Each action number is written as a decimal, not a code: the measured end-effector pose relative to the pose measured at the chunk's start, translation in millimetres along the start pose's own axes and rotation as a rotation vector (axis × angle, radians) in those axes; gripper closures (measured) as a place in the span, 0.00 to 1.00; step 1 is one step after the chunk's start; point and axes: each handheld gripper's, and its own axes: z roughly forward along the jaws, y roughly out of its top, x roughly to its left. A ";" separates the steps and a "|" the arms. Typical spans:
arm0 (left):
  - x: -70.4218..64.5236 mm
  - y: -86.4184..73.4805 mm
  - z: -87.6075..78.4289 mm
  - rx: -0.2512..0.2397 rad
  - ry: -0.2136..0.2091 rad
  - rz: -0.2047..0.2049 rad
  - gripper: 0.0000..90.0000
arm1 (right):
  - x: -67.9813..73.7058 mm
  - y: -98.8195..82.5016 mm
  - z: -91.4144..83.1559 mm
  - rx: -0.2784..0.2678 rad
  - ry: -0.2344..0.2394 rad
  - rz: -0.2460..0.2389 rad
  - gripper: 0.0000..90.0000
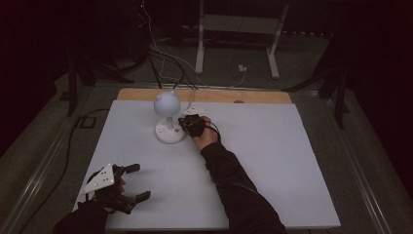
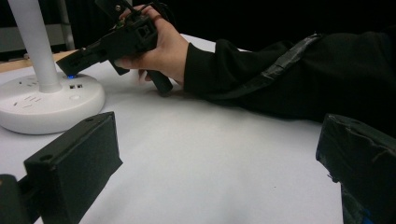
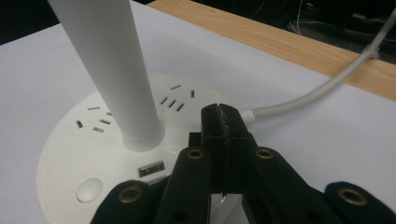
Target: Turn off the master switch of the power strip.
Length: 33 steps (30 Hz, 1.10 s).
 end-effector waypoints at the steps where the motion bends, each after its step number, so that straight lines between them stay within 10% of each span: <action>1: 0.0 0.0 0.0 0.000 0.000 0.000 0.00 | -1.2 1.0 -0.3 0.009 0.008 0.015 1.00; 33: 0.4 -0.1 -0.1 -0.003 -0.003 0.000 0.00 | 6.5 2.5 -0.5 0.000 -0.009 -0.035 1.00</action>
